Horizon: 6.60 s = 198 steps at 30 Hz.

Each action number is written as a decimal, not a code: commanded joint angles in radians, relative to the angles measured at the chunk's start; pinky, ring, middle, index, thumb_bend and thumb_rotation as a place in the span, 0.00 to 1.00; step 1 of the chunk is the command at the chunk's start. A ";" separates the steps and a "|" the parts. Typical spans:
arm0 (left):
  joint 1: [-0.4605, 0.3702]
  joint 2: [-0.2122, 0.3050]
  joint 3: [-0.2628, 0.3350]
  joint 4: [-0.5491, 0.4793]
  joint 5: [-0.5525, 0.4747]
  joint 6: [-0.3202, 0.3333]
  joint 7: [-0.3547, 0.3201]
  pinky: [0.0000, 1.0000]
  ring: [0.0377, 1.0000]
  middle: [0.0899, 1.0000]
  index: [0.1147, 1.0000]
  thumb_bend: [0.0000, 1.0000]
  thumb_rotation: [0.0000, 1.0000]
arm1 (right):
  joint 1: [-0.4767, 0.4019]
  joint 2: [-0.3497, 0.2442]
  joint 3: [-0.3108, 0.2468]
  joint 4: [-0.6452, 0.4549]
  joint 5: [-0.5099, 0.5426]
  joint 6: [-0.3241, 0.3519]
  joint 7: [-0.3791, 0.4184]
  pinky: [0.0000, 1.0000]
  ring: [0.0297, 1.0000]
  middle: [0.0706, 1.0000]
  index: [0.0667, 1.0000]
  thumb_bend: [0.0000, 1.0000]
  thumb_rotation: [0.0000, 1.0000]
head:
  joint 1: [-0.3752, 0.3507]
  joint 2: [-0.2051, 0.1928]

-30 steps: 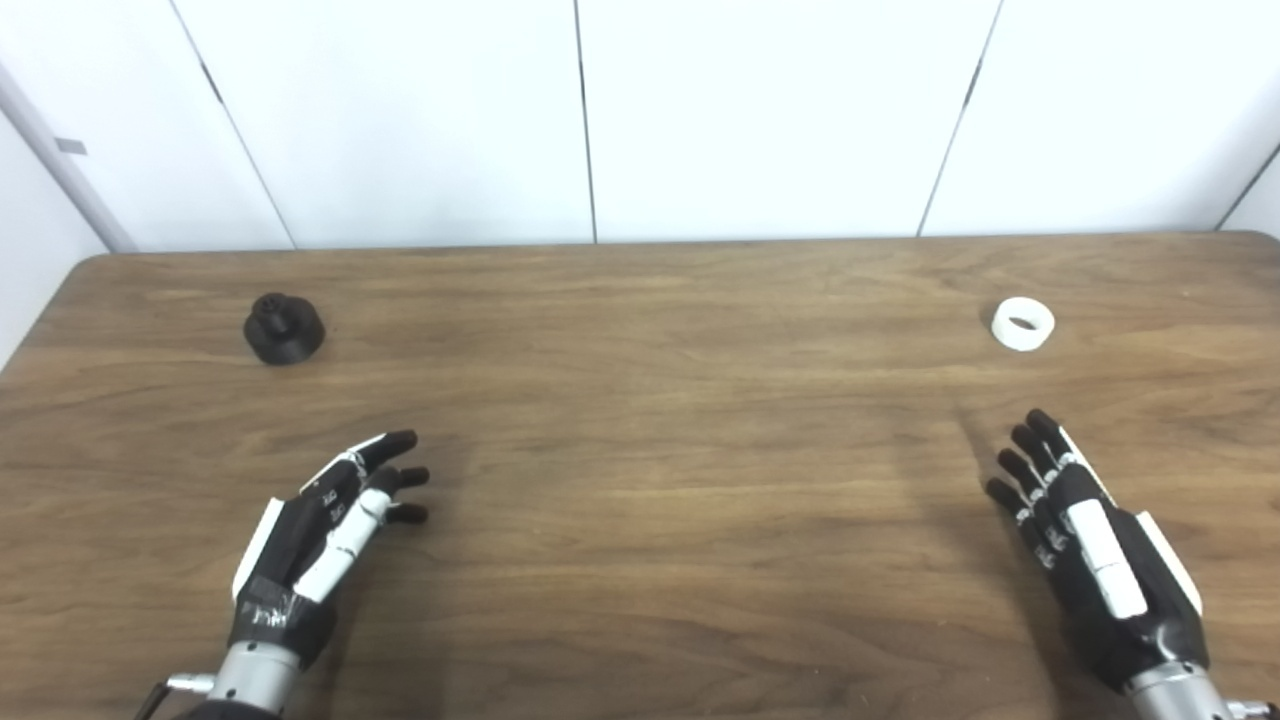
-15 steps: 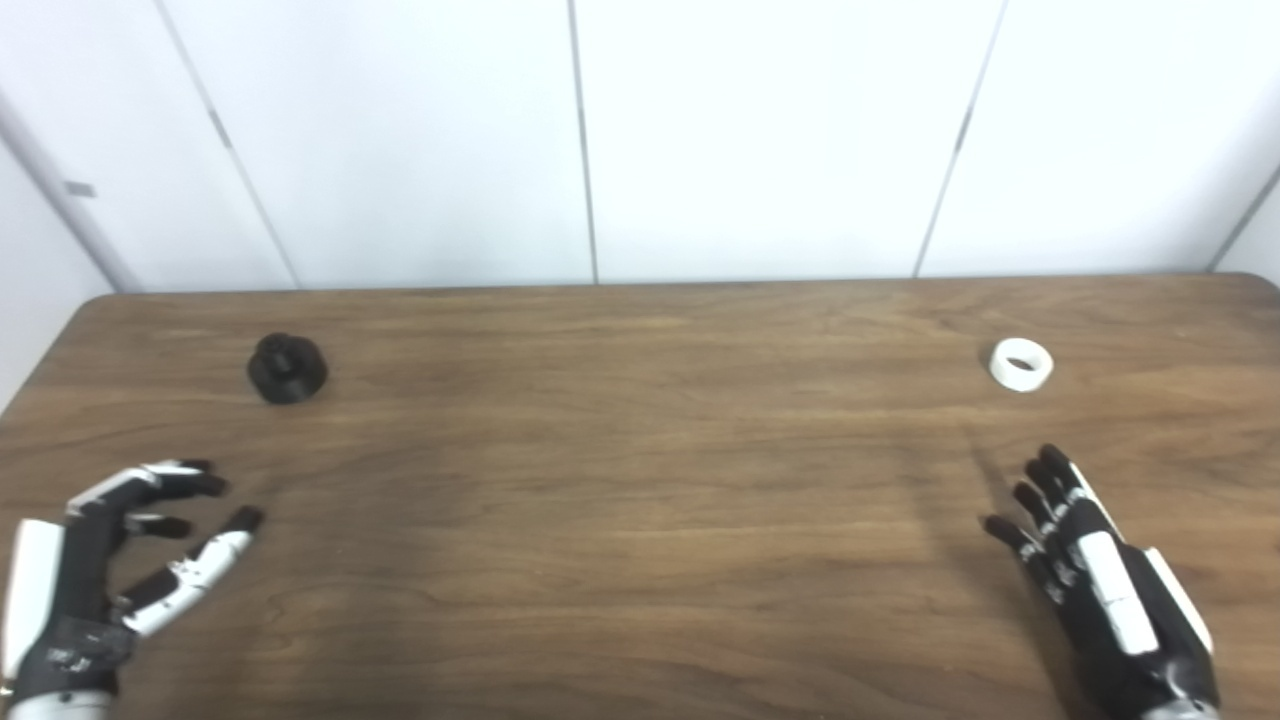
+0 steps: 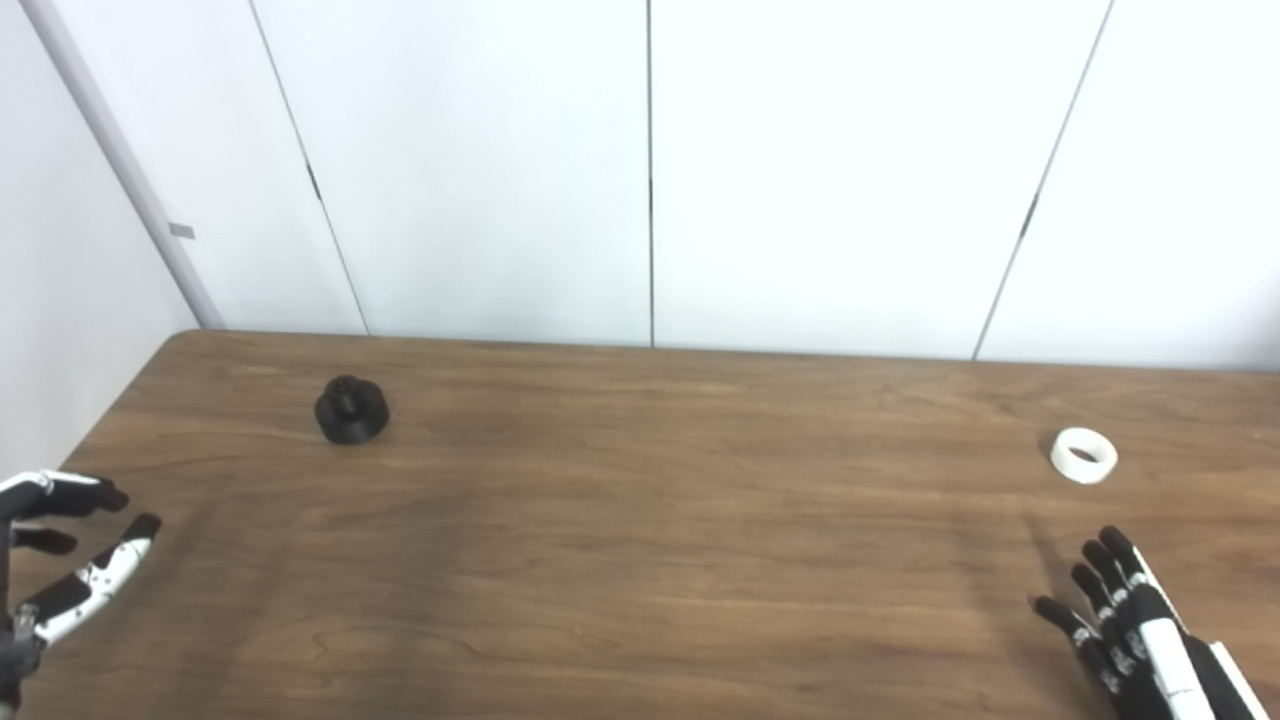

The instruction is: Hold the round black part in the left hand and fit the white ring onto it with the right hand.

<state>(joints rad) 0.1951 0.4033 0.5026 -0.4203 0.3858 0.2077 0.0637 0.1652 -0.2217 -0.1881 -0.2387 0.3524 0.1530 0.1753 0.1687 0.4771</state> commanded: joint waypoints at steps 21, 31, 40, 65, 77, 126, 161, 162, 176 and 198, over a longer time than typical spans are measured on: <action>-0.233 0.071 -0.260 0.133 0.124 0.163 -0.066 1.00 1.00 1.00 0.79 1.00 0.48 | -0.035 -0.062 -0.056 0.048 0.063 0.008 0.031 0.94 0.96 0.97 0.92 0.71 0.76 | 0.310 -0.040; -0.286 0.078 -0.334 0.132 0.192 0.243 -0.104 1.00 1.00 1.00 0.81 1.00 0.46 | -0.044 -0.088 -0.085 0.090 0.090 0.015 0.048 0.96 0.98 0.97 0.90 0.66 0.74 | 0.411 -0.064; -0.305 0.064 -0.324 0.160 0.271 0.262 -0.124 1.00 1.00 1.00 0.86 1.00 0.48 | -0.054 -0.115 -0.092 0.142 0.096 -0.012 0.073 0.97 0.98 0.97 0.91 0.64 0.75 | 0.473 -0.094; -0.385 0.111 -0.277 0.447 0.142 0.180 -0.063 1.00 1.00 1.00 0.90 1.00 0.47 | -0.049 -0.117 -0.089 0.135 0.096 -0.009 0.067 0.95 0.97 0.96 0.90 0.66 0.72 | 0.454 -0.104; -0.473 0.155 -0.287 0.676 0.021 0.187 -0.055 1.00 1.00 1.00 0.92 1.00 0.43 | -0.037 -0.114 -0.090 0.121 0.102 -0.006 0.066 0.95 0.98 0.97 0.90 0.67 0.72 | 0.439 -0.103; -0.621 0.044 -0.675 0.984 0.041 0.019 -0.061 1.00 1.00 1.00 0.91 1.00 0.43 | -0.005 -0.096 -0.079 0.084 0.104 -0.015 0.063 0.95 0.97 0.96 0.91 0.65 0.76 | 0.377 -0.094; -0.604 0.047 -0.696 1.089 0.084 -0.128 0.121 1.00 1.00 0.89 0.41 0.52 0.05 | 0.008 -0.093 -0.081 0.053 0.110 0.004 0.052 0.95 0.94 0.90 0.92 0.68 0.75 | 0.369 -0.085; -0.604 0.046 -0.697 1.093 0.083 -0.134 0.123 1.00 1.00 0.89 0.41 0.52 0.05 | 0.008 -0.093 -0.080 0.054 0.108 0.003 0.052 0.94 0.94 0.90 0.92 0.68 0.75 | 0.368 -0.086; -0.543 0.046 -0.711 0.956 0.052 -0.190 0.099 1.00 1.00 0.88 0.41 0.52 0.05 | 0.017 -0.081 -0.075 0.026 0.090 0.007 0.034 0.96 0.94 0.87 0.90 0.69 0.73 | 0.282 -0.067; -0.253 0.015 -0.785 0.325 0.190 -0.216 -0.045 1.00 1.00 0.87 0.41 0.52 0.05 | -0.062 -0.181 -0.080 -0.113 -0.274 -0.089 -0.032 0.70 0.88 0.88 0.79 0.88 0.68 | 0.006 -0.023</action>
<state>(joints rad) -0.0623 0.4109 -0.2768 -0.0608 0.5586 0.0244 0.0307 0.1248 -0.3744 -0.2525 -0.3109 0.0954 0.0786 0.1622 0.1752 0.4525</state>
